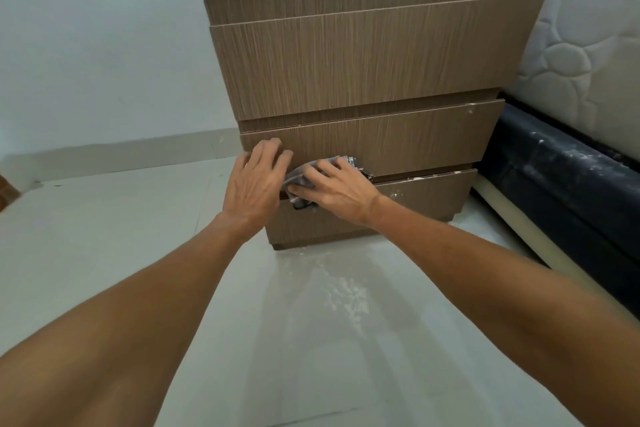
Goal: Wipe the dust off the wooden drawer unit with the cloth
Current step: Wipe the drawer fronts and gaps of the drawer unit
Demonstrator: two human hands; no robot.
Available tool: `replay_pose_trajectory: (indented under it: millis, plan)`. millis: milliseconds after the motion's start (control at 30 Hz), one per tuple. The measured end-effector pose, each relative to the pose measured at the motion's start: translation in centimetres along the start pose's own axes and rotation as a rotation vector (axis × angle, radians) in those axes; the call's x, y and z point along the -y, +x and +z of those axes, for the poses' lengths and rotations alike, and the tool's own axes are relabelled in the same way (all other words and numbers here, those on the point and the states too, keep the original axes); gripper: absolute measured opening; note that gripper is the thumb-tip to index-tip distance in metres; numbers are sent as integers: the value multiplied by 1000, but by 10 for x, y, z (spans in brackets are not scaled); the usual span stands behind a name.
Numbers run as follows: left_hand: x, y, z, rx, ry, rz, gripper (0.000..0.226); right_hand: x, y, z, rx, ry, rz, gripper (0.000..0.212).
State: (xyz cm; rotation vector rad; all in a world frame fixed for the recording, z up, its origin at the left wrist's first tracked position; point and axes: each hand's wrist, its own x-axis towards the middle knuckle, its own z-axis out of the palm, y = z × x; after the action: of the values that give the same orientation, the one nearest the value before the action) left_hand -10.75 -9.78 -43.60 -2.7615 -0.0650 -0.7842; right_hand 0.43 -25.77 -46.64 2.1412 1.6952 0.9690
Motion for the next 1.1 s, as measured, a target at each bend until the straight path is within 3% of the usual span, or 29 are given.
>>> replay_pose_trajectory:
  millis: [200, 500, 700, 733, 800, 900, 967, 1100]
  plan:
    - [-28, 26, 10, 42, 159, 196, 72, -47, -57, 17, 11, 65, 144, 90]
    - [-56, 40, 32, -4, 214, 227, 79, -96, -137, 33, -31, 236, 448, 88]
    - [-66, 23, 36, 21, 119, 220, 73, -108, -177, 37, -98, 383, 841, 92]
    - [-66, 17, 37, 24, 96, 198, 71, -108, -184, 39, -102, 398, 904, 82]
    - [-63, 2, 42, 29, 37, 98, 63, -109, -186, 35, -231, 530, 1228, 48]
    - [-54, -18, 46, 90, -38, -208, 47, -107, -186, 34, -301, 608, 1668, 45]
    - [-45, -26, 45, 157, -78, -397, 40, -95, -189, 30, -326, 644, 1726, 65]
    - [-33, -38, 40, 250, -67, -535, 31, -64, -172, 20, -320, 718, 1618, 72]
